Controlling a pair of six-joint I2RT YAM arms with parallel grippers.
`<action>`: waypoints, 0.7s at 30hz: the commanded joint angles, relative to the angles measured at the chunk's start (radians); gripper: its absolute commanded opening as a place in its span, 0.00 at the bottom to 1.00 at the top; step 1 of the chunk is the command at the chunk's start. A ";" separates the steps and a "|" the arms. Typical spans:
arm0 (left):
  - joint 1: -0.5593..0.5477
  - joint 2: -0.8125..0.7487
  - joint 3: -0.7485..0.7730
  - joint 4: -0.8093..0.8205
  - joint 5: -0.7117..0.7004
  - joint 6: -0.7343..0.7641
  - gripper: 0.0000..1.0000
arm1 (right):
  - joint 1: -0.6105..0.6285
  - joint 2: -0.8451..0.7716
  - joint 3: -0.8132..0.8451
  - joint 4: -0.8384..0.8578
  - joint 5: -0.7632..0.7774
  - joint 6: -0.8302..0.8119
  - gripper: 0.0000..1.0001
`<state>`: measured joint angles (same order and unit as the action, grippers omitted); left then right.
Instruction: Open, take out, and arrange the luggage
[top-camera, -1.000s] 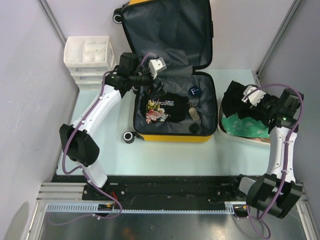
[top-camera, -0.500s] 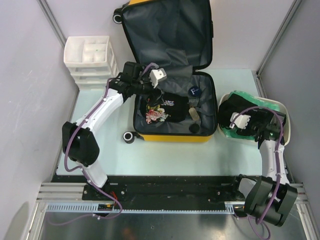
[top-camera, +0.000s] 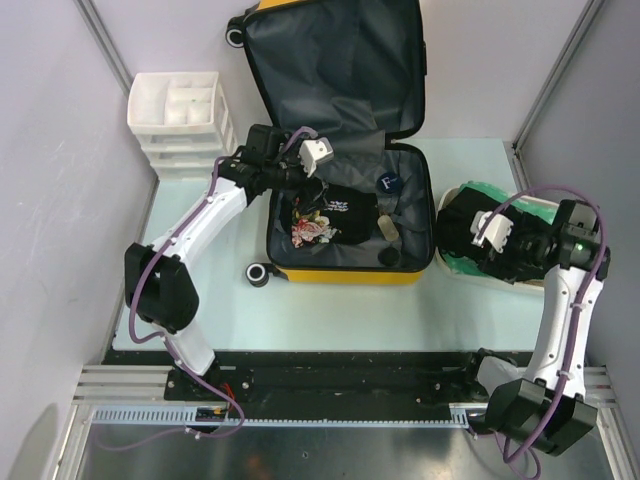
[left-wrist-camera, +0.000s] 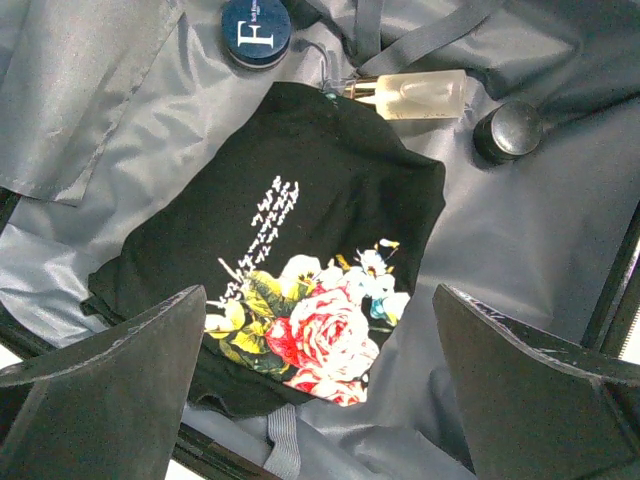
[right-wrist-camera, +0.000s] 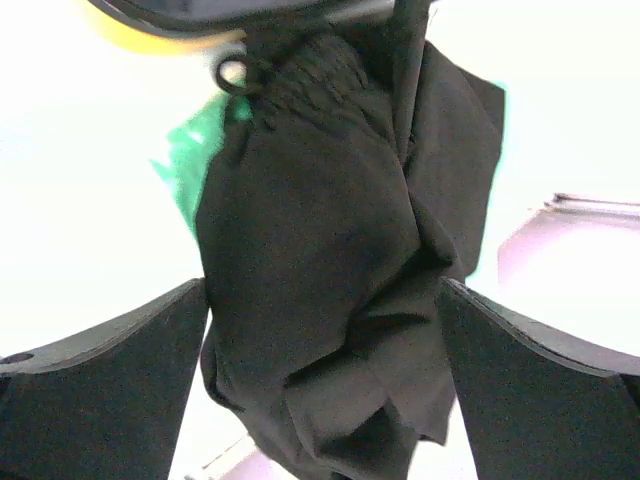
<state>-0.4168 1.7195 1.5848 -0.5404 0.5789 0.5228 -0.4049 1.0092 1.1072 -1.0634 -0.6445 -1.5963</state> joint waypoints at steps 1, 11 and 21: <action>-0.005 -0.017 0.011 0.014 0.021 -0.024 1.00 | 0.001 0.048 0.124 -0.445 -0.153 0.025 1.00; -0.005 0.025 0.040 0.014 0.012 -0.053 1.00 | 0.166 0.314 0.035 0.103 0.141 0.631 0.80; -0.005 0.018 0.017 0.014 -0.011 -0.072 1.00 | 0.051 0.299 -0.012 0.767 0.368 0.760 0.15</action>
<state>-0.4168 1.7504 1.5860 -0.5404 0.5732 0.4919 -0.3153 1.3453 1.0798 -0.6506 -0.4244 -0.9382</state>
